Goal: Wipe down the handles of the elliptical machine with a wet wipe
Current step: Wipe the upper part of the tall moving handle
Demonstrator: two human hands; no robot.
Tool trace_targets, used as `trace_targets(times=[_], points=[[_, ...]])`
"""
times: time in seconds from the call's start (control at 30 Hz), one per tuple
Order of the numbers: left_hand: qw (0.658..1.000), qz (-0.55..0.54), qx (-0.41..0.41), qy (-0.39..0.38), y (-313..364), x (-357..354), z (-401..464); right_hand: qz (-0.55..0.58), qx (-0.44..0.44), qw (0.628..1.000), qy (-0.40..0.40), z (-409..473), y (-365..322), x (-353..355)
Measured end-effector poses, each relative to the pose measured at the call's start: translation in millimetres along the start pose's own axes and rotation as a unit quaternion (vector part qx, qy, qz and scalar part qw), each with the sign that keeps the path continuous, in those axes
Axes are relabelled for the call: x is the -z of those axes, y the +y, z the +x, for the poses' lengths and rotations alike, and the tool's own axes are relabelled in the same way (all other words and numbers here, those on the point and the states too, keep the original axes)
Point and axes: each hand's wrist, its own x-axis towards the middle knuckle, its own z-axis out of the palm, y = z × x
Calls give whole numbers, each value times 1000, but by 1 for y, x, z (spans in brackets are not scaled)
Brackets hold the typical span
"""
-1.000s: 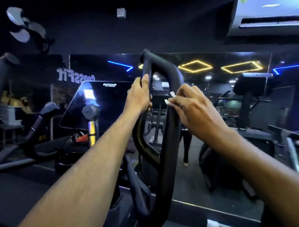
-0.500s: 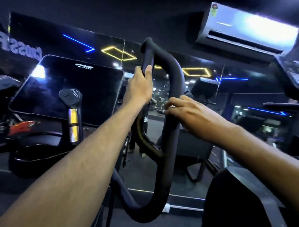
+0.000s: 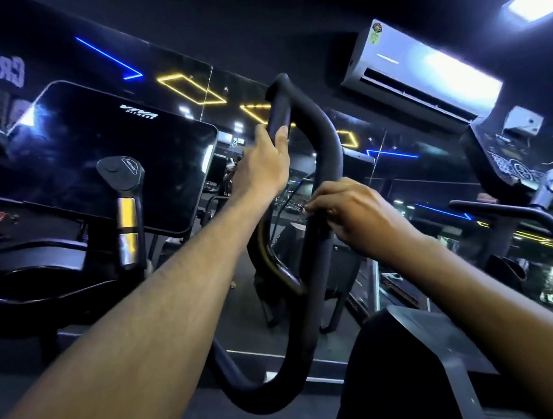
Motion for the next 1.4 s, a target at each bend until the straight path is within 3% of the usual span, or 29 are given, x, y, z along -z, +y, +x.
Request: trace_targets(times=[0.1, 0.23, 0.43, 0.6, 0.77, 0.87, 1.0, 1.2, 1.4], points=[[1000, -2, 3, -2, 2, 1, -3, -23, -15, 999, 21, -1, -21, -15], [1000, -17, -8, -3, 0, 2, -1, 38, -41, 998, -6, -17, -23, -7], [1000, -26, -8, -4, 0, 1, 0, 41, -81, 992, 91, -6, -18, -16], [999, -34, -14, -5, 0, 2, -1, 44, -3, 999, -3, -27, -22, -13], [999, -32, -16, 2, 0, 1, -1, 64, -38, 995, 59, -15, -15, -4], [999, -34, -19, 14, -1, -1, 1, 73, -74, 994, 13, -17, -30, -21], [1000, -20, -16, 5, 0, 1, -1, 114, -53, 990, -56, -27, -31, -7], [1000, -28, -10, 4, 1, 0, -1, 107, -61, 992, 26, -22, -25, -10], [999, -34, -10, -4, 1, 3, -3, 152, 0, 987, -49, -55, -30, -24]])
